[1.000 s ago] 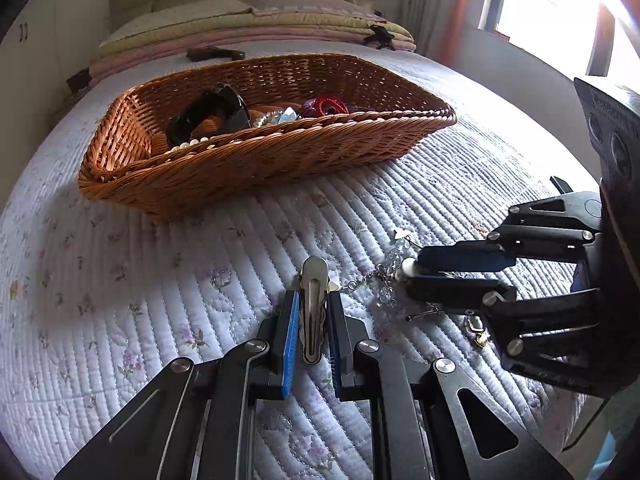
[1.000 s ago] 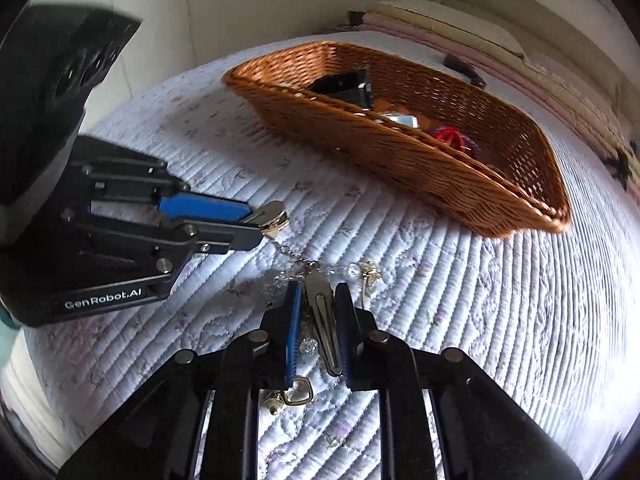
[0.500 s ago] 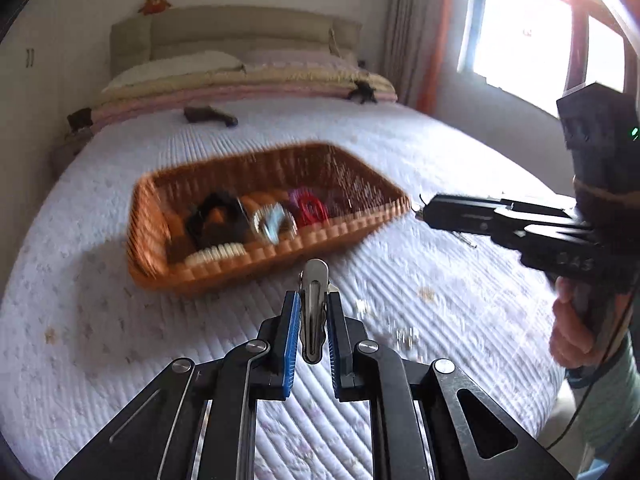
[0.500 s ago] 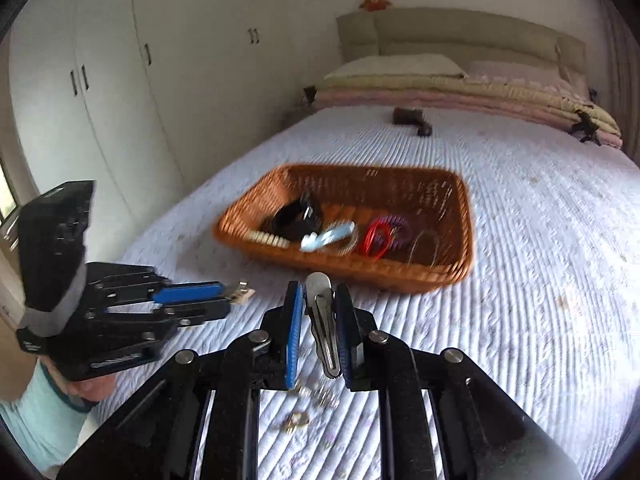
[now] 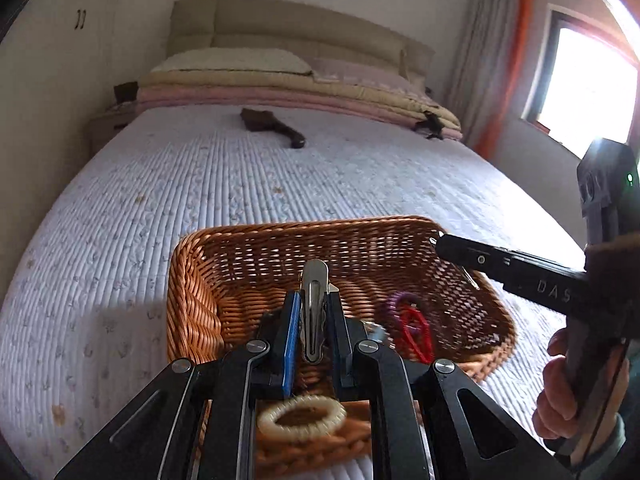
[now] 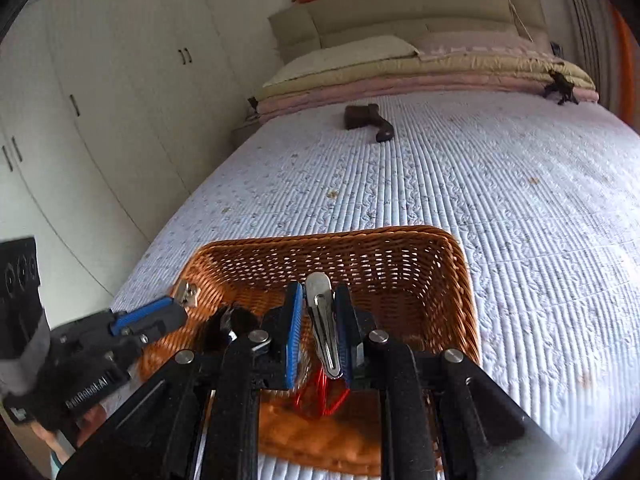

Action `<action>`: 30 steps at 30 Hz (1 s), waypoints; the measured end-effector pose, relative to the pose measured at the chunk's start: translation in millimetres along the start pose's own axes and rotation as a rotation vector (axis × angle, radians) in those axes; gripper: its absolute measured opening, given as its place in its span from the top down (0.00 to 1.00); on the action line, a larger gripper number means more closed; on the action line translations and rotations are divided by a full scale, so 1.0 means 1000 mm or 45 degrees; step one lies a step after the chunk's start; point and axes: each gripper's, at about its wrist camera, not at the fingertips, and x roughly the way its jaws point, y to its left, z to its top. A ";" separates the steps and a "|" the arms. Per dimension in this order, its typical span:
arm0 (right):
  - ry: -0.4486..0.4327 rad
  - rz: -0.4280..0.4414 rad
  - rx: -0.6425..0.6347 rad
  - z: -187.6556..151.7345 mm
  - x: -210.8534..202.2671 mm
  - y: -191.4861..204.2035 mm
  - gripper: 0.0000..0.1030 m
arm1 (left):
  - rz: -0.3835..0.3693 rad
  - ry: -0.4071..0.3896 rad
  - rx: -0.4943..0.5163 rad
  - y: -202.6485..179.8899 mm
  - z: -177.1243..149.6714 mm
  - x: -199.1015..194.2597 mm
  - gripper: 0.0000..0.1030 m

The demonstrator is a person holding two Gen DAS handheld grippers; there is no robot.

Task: Organize jewelry
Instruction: 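Carry the silver clip and keys into the basket and open both tools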

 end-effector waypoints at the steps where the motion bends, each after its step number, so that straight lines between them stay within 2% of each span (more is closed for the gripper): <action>1: 0.023 -0.007 0.014 0.002 0.010 -0.001 0.82 | -0.001 0.013 -0.014 0.004 -0.001 0.006 0.87; 5: 0.100 -0.088 0.003 0.001 0.041 -0.002 0.82 | -0.008 0.039 -0.029 0.010 -0.007 0.018 0.87; 9: 0.176 -0.094 0.025 -0.008 0.057 -0.004 0.81 | -0.024 0.067 -0.042 0.011 -0.010 0.022 0.87; 13: 0.183 -0.096 0.021 -0.015 0.057 -0.006 0.78 | -0.045 0.090 -0.042 0.010 -0.014 0.020 0.85; 17: 0.120 -0.094 0.018 -0.018 0.030 -0.005 0.77 | -0.053 0.068 -0.044 0.006 -0.015 0.006 0.83; 19: 0.093 -0.100 0.000 -0.018 0.016 -0.002 0.75 | -0.055 0.036 -0.039 0.003 -0.014 -0.006 0.75; 23: 0.038 -0.097 -0.022 -0.027 -0.022 0.006 0.75 | -0.072 -0.016 -0.016 -0.005 -0.018 -0.038 0.75; 27: -0.032 -0.079 -0.031 -0.054 -0.069 0.014 0.74 | -0.104 -0.063 0.015 -0.014 -0.030 -0.077 0.74; 30: -0.058 -0.101 -0.036 -0.085 -0.096 0.021 0.66 | -0.133 -0.073 0.044 -0.022 -0.044 -0.100 0.74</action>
